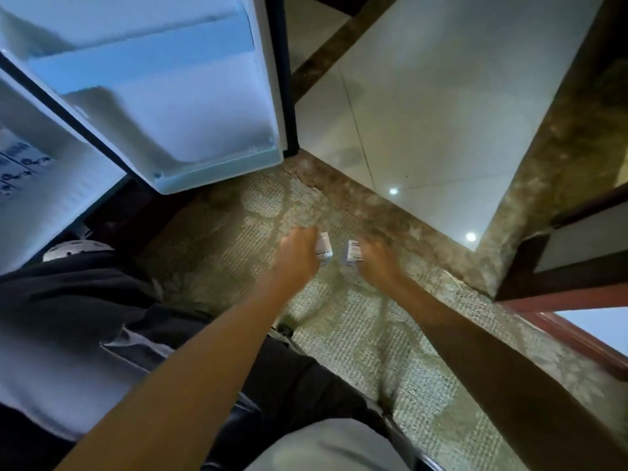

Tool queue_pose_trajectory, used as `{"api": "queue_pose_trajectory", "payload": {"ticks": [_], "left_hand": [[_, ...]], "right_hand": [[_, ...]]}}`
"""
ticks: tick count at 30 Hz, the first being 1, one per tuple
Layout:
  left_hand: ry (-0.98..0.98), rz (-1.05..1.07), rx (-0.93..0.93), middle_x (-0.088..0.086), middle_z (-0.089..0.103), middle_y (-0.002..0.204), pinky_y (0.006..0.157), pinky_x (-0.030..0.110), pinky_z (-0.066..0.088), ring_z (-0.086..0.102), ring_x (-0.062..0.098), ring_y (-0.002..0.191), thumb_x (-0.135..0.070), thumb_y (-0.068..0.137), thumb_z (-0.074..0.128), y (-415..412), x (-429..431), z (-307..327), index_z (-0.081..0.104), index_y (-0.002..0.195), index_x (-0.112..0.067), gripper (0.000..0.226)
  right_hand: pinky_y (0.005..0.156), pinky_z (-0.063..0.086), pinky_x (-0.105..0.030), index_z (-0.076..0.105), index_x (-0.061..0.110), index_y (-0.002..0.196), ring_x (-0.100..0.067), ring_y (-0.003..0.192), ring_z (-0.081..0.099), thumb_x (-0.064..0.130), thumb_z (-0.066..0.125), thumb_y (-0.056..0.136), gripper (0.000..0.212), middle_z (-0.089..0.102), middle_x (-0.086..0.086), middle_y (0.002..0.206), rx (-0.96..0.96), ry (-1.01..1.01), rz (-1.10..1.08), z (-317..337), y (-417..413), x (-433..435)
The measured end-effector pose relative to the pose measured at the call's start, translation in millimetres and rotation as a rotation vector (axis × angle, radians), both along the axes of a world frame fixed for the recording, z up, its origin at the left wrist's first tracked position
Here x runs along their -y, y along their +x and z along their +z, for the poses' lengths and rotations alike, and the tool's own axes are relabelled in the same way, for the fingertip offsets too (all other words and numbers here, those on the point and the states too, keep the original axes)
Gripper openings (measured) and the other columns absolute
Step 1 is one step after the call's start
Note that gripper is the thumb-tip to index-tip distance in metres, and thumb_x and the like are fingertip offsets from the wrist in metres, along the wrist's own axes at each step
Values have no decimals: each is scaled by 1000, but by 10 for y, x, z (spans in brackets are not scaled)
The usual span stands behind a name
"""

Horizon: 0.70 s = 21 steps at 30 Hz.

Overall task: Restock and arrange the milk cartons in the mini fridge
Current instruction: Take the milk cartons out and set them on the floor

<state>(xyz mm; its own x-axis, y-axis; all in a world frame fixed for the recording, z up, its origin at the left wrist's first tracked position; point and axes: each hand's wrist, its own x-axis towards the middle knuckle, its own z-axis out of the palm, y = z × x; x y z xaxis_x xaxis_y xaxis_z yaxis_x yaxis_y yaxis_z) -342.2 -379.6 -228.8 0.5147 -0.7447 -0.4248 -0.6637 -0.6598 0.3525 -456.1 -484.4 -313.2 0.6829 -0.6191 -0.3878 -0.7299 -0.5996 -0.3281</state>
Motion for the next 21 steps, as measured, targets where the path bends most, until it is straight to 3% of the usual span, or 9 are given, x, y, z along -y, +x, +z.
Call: {"api": "queue_pose_trajectory", "payload": {"ticks": [6,14,18,21], "left_hand": [[107,-63,-43,17,60,114,78,36,47,59,32,104,-5,88,56,-175,-22,-436,56,114,-3,26],[158,-129,-65,19,60,114,76,32,50,61,31,102,-3,86,60,-237,-4,-629,53,117,-2,32],[118,-141,-74,18,58,114,80,34,56,62,31,100,4,84,62,-235,-15,-632,47,117,-1,37],[94,-138,-31,16,54,117,80,29,54,60,27,100,3,84,63,-214,-23,-648,45,121,-2,41]], "right_hand": [[94,45,-41,40,-2,133,-36,115,50,-4,49,84,50,52,-23,125,-77,203,-181,-838,-420,-196],[91,46,-38,40,4,135,-36,115,53,-15,43,83,55,51,-23,127,-38,327,-197,-1225,-534,-336],[111,34,-42,35,7,138,-35,136,31,2,58,84,59,35,-18,145,-162,268,-144,-1148,-443,-324],[113,30,-48,24,12,144,-31,141,25,15,70,79,80,23,-13,153,4,208,-92,-745,-271,-240]]}}
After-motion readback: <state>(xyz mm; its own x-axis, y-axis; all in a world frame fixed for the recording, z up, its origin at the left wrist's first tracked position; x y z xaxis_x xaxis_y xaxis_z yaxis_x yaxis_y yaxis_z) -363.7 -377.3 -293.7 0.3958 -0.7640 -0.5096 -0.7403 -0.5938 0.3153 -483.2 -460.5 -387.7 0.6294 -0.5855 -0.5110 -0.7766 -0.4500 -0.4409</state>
